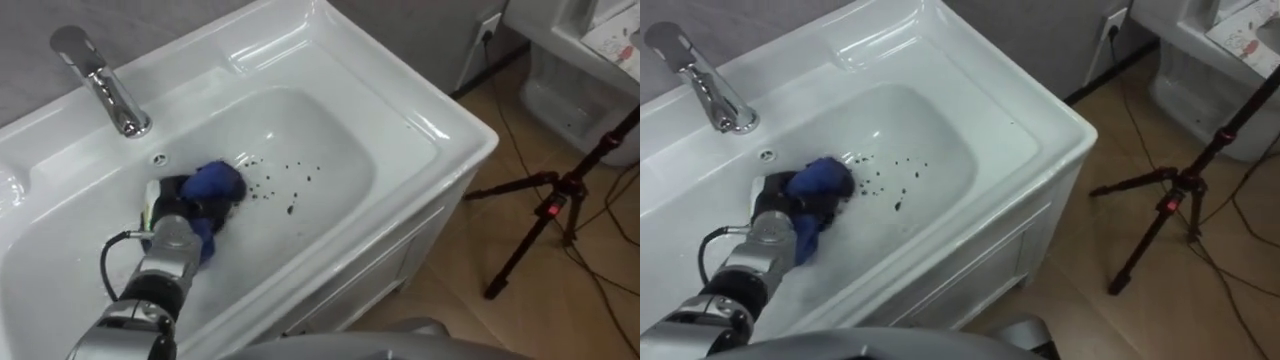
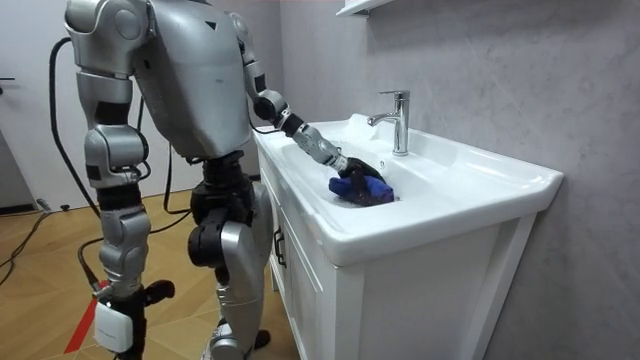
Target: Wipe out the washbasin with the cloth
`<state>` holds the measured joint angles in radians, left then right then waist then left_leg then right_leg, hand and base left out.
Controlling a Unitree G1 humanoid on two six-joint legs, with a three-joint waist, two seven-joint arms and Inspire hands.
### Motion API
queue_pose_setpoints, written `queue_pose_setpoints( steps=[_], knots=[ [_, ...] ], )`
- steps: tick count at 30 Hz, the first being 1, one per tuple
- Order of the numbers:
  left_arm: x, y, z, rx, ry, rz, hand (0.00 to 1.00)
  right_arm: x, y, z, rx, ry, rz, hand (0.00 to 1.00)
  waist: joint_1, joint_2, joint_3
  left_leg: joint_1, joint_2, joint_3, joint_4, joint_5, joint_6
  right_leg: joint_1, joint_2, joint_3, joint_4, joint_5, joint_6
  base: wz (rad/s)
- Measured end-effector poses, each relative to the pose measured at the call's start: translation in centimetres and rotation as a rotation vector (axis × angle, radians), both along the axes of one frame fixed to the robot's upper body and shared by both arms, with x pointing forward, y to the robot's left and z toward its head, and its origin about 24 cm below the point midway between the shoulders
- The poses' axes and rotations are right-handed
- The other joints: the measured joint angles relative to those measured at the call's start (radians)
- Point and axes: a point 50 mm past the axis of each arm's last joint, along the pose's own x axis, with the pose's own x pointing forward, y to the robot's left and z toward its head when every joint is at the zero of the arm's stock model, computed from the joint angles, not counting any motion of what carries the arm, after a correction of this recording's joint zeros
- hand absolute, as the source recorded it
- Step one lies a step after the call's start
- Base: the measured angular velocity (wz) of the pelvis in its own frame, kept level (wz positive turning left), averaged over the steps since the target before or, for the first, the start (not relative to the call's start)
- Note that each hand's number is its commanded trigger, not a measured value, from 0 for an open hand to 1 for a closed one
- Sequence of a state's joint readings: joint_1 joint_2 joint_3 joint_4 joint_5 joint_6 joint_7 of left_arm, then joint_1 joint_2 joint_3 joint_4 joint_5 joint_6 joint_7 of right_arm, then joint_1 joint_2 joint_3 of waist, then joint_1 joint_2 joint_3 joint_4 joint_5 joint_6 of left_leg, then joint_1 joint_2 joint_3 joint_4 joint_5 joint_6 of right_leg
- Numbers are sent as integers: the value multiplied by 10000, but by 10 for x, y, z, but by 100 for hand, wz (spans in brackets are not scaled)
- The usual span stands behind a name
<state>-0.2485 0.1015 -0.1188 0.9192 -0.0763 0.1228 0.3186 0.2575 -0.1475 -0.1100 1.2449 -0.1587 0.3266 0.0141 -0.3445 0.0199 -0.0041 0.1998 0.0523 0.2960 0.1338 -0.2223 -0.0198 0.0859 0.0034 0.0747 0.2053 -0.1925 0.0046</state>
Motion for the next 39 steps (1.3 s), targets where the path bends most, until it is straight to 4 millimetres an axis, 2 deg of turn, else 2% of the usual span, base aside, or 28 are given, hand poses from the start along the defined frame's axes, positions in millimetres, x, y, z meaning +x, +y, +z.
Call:
queue_pose_setpoints(
  steps=[3,8,13,20,28,34,39],
  knots=[
    [11,-10,5,-632,-256,-64,100,0,2,-1,45,32,33,0,-229,-49,16,55,0,183,4,-1,1,-14,12,162,-12,7,12,-16],
    [13,-14,7,-1183,-454,166,100,-2,7,-2,277,68,9,0,-412,-40,22,122,-31,336,2,-7,11,-28,20,399,-17,38,64,-10],
    [21,-21,16,-1753,-835,236,100,1,7,-2,257,-4,38,0,-730,120,47,-120,5,320,-30,-64,105,-260,-6,387,-13,121,142,1],
    [28,-27,25,-1904,-1136,-87,100,2,7,-2,255,-48,70,0,-872,358,85,-185,10,431,-44,-76,121,-341,1,444,-17,157,156,-2],
    [34,-31,34,-1990,-1286,-393,100,1,7,-2,177,-6,53,0,-937,380,93,-208,16,434,-40,-76,121,-326,-4,429,-16,174,161,0],
    [41,-38,45,-2194,-1642,-786,100,0,8,-2,160,92,239,0,-1025,565,191,-244,13,393,-45,-91,137,-329,-16,407,-38,174,163,2],
    [41,-37,46,-2108,-1664,-972,100,-2,10,-2,214,232,396,0,-1034,560,199,-328,5,361,-28,-90,138,-327,-29,377,-36,174,163,0]
  ],
)
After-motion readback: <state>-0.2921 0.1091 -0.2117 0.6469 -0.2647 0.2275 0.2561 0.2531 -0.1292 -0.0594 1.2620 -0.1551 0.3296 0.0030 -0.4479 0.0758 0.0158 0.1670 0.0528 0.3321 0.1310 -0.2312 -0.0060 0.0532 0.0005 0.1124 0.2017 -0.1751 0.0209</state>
